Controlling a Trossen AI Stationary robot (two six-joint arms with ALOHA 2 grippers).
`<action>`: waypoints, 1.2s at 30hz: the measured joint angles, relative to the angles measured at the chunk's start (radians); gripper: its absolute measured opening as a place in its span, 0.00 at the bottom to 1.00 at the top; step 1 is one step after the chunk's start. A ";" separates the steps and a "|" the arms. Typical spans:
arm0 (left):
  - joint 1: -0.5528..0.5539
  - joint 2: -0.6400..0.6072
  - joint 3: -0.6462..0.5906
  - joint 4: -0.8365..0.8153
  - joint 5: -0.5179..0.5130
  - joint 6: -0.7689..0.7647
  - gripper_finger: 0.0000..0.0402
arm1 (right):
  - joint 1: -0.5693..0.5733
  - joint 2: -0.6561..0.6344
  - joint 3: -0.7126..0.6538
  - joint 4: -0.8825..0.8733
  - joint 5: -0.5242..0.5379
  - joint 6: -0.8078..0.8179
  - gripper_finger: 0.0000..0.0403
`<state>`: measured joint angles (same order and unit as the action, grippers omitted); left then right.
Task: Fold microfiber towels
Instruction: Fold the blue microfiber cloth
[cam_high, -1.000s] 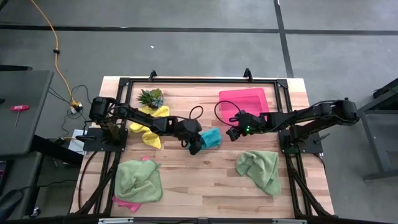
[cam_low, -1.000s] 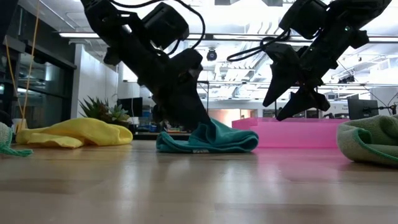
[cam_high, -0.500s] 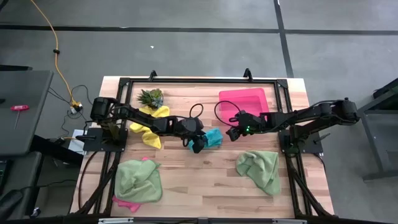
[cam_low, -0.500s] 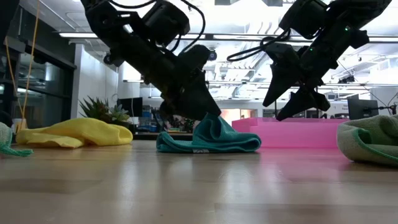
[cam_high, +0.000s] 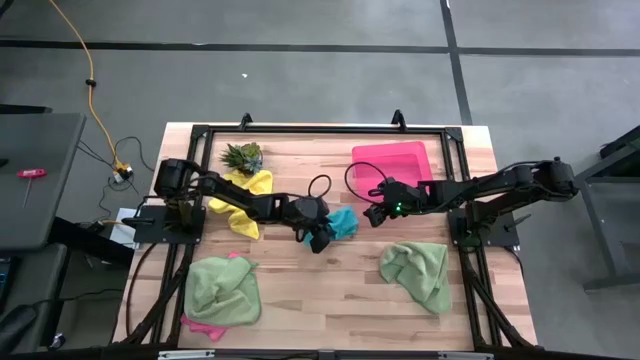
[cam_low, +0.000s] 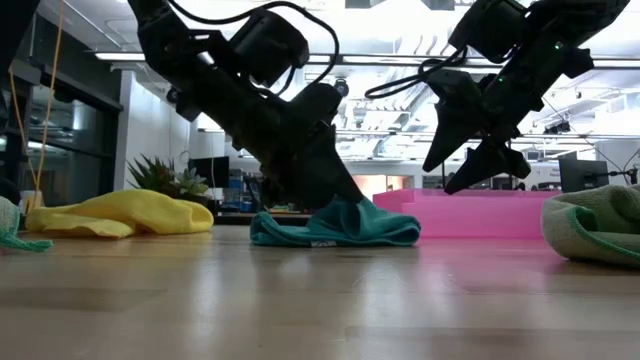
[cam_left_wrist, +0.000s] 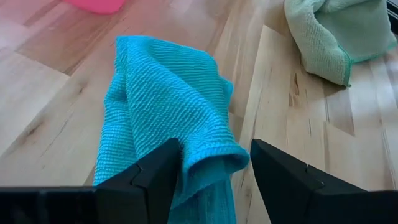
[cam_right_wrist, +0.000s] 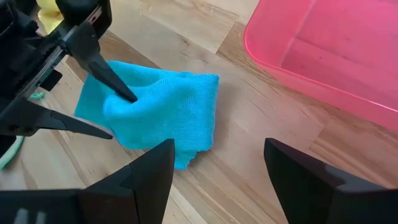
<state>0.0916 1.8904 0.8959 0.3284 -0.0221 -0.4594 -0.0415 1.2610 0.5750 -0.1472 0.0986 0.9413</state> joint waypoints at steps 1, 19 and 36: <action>0.003 0.000 0.000 -0.002 0.005 0.000 0.47 | 0.000 0.000 0.000 0.000 0.000 0.000 0.60; 0.129 -0.159 0.001 -0.090 0.238 -0.106 0.01 | 0.000 0.000 0.000 -0.012 -0.010 -0.006 0.60; 0.155 -0.173 0.001 -0.202 0.412 -0.219 0.00 | 0.069 0.003 0.001 0.017 -0.020 -0.131 0.60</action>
<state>0.2463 1.7176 0.8967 0.1269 0.3900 -0.6783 0.0271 1.2640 0.5762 -0.1299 0.0788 0.8102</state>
